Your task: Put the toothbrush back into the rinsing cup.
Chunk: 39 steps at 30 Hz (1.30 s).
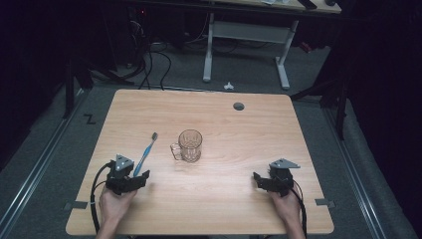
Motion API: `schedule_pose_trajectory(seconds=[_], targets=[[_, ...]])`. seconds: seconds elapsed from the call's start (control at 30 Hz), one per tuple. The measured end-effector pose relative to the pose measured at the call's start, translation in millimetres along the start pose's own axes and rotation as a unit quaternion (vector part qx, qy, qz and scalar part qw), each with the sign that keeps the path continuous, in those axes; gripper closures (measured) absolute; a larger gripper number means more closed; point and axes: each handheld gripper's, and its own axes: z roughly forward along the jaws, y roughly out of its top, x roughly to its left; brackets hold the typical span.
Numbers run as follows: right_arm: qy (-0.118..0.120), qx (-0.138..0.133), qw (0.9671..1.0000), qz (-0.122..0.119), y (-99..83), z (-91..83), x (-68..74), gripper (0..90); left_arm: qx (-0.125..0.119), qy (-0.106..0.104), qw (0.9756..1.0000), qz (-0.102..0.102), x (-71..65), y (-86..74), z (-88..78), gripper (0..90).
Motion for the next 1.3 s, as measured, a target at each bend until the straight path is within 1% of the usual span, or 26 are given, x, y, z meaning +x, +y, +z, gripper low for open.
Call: schedule_pose_trajectory(seconds=[0.07, 0.13, 0.27, 0.3, 0.43, 0.5, 0.6, 0.73, 0.93, 0.97, 1.03, 1.13, 1.2, 1.27, 1.3], targets=[[0.0, 0.0, 1.0, 0.0, 0.0, 0.0, 0.0, 24.7, 0.002, 0.001, 1.0, 0.001, 1.8, 0.7, 0.2, 35.5], [0.0, 0.0, 1.0, 0.0, 0.0, 0.0, 0.0, 24.6, 0.009, 0.009, 0.9999, 0.009, 5.0, 2.3, -0.1, 37.8], [0.0, 0.0, 1.0, 0.0, 0.0, 0.0, 0.0, 24.7, 0.015, 0.014, 0.9997, 0.01, 11.5, 6.9, -1.1, 39.3], [0.0, 0.0, 1.0, 0.0, 0.0, 0.0, 0.0, 24.7, 0.016, 0.015, 0.9997, 0.01, 12.7, 8.1, -1.4, 41.7], [0.0, 0.0, 1.0, 0.0, 0.0, 0.0, 0.0, 24.7, 0.026, 0.018, 0.9995, 0.011, 17.2, 13.4, -0.5, 43.0], [0.0, 0.0, 1.0, 0.0, 0.0, 0.0, 0.0, 24.7, 0.031, 0.018, 0.9993, 0.007, 18.1, 14.5, 0.7, 43.2], [0.0, 0.0, 1.0, 0.0, 0.0, 0.0, 0.1, 24.7, 0.039, 0.015, 0.9991, -0.003, 20.7, 15.2, 4.2, 44.7], [0.0, 0.0, 1.0, 0.0, 0.0, 0.0, 0.0, 24.7, 0.047, 0.011, 0.9988, -0.009, 24.1, 17.8, 7.8, 44.5], [0.0, 0.0, 1.0, 0.0, 0.0, 0.0, 0.1, 24.7, 0.059, 0.015, 0.9981, -0.003, 28.6, 26.2, 10.7, 44.7], [0.0, 0.0, 1.0, 0.0, 0.0, 0.0, 0.0, 24.7, 0.056, 0.014, 0.9983, -0.006, 29.9, 27.3, 11.4, 44.7], [0.0, 0.0, 1.0, 0.0, 0.0, 0.0, 0.1, 24.7, 0.06, 0.011, 0.9981, -0.012, 32.5, 28.7, 12.8, 44.9], [0.0, 0.0, 1.0, 0.0, 0.0, 0.0, 0.1, 24.7, 0.068, 0.014, 0.9975, -0.008, 34.7, 33.6, 14.6, 45.3], [0.0, 0.0, 1.0, 0.0, 0.0, 0.0, 0.1, 24.7, 0.068, 0.015, 0.9975, -0.007, 35.2, 37.6, 14.6, 45.6], [0.0, 0.0, 1.0, 0.0, 0.0, 0.0, 0.1, 24.7, 0.067, 0.011, 0.9976, -0.011, 36.3, 40.5, 14.7, 46.1], [0.0, 0.0, 1.0, 0.0, -0.1, 0.0, 0.1, 24.7, 0.071, 0.015, 0.9973, -0.007, 36.4, 42.3, 15.3, 46.1]])
